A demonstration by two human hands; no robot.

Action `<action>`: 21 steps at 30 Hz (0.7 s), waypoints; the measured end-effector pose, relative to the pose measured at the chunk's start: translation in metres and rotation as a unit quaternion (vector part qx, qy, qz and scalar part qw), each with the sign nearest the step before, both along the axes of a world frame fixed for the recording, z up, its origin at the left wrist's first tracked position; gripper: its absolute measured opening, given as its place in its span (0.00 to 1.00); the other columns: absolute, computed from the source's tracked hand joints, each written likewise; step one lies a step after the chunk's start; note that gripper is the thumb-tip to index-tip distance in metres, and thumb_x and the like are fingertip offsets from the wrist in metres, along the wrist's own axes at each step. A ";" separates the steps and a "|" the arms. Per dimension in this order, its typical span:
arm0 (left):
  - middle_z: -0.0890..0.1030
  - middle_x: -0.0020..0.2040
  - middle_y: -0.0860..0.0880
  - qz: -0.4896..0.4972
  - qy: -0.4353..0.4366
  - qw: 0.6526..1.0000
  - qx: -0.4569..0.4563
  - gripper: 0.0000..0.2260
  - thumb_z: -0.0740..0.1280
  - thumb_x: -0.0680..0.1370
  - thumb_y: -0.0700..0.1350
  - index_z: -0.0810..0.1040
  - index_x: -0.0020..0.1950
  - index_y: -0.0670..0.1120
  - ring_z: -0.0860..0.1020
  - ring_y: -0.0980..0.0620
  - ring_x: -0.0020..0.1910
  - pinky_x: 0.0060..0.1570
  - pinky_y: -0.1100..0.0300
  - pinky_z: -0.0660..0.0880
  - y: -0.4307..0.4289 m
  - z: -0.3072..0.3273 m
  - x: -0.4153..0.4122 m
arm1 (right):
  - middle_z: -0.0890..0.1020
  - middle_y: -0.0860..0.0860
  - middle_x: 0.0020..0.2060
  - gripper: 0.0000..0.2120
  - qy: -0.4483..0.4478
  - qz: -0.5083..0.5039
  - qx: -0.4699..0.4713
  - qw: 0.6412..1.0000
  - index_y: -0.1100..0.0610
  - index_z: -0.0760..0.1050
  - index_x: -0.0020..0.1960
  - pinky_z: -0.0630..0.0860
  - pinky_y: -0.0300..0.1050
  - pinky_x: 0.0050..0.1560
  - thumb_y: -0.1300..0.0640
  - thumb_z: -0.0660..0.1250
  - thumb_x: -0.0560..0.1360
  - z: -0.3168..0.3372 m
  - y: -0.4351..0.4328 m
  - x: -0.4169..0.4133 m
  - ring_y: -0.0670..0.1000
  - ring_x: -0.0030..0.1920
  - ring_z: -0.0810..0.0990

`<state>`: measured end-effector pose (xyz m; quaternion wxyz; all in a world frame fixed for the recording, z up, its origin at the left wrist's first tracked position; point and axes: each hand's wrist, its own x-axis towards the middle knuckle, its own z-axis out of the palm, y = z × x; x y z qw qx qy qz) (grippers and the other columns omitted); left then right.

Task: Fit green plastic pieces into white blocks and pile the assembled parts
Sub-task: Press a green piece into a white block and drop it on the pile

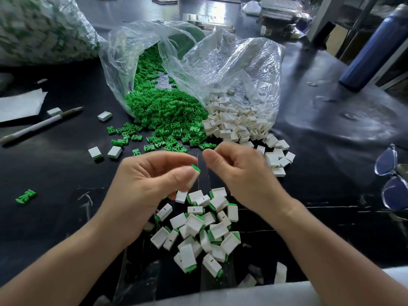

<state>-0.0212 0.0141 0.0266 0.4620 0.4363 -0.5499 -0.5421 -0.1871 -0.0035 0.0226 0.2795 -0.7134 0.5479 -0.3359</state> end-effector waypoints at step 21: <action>0.83 0.32 0.49 0.076 0.008 0.996 0.040 0.10 0.67 0.71 0.38 0.85 0.37 0.53 0.76 0.58 0.24 0.21 0.69 0.68 -0.008 -0.002 0.006 | 0.75 0.55 0.53 0.11 0.277 -0.220 0.037 0.935 0.57 0.70 0.53 0.67 0.47 0.53 0.57 0.67 0.73 -0.018 -0.046 -0.058 0.56 0.55 0.72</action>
